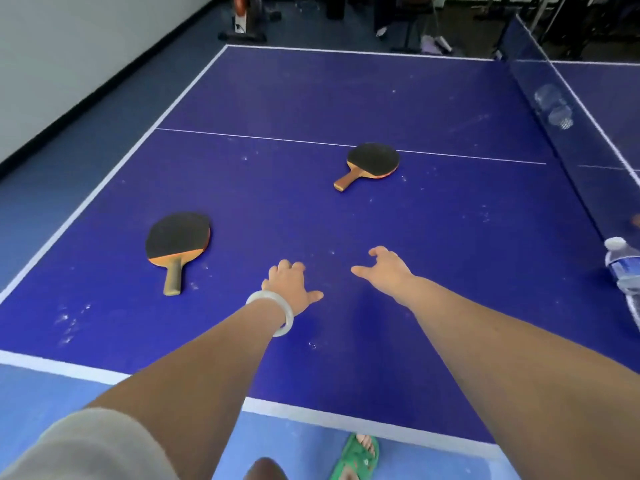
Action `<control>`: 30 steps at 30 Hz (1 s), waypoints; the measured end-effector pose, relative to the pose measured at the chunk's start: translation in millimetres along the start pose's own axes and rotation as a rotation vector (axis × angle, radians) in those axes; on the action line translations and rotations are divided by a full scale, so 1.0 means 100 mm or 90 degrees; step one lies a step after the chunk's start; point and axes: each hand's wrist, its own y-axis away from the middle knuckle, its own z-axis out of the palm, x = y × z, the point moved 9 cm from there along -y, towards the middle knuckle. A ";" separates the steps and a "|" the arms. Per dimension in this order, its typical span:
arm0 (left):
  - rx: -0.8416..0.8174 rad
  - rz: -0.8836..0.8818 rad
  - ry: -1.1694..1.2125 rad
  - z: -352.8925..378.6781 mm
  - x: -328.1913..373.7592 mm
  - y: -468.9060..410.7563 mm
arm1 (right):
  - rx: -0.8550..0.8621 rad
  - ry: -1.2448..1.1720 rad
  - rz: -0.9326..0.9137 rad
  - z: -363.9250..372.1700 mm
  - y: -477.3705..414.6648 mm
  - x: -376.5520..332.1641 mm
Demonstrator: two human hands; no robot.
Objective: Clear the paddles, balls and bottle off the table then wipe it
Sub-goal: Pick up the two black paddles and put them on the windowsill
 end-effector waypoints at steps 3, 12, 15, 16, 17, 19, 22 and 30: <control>-0.021 -0.010 -0.014 0.04 -0.02 -0.32 | -0.023 0.011 0.000 0.04 -0.33 -0.09; -0.009 0.017 -0.043 -0.05 -0.01 -1.72 | -0.008 0.022 0.064 -0.12 -1.33 -0.31; -0.024 -0.010 -0.057 -0.03 -0.14 -2.15 | 0.017 0.007 0.074 -0.21 -1.71 -0.46; -0.038 -0.024 -0.059 0.01 -0.20 -2.26 | 0.026 0.000 0.074 -0.22 -1.84 -0.51; -0.052 -0.034 -0.061 0.06 -0.25 -2.36 | 0.033 -0.011 0.074 -0.21 -1.97 -0.57; -0.069 -0.034 -0.065 0.17 -0.32 -2.50 | 0.056 -0.040 0.083 -0.20 -2.22 -0.66; -0.060 -0.022 -0.069 0.26 -0.36 -2.59 | 0.123 -0.090 0.109 -0.20 -2.54 -0.77; -0.077 -0.024 -0.066 0.34 -0.41 -2.73 | 0.333 -0.027 0.286 -0.25 -3.05 -0.88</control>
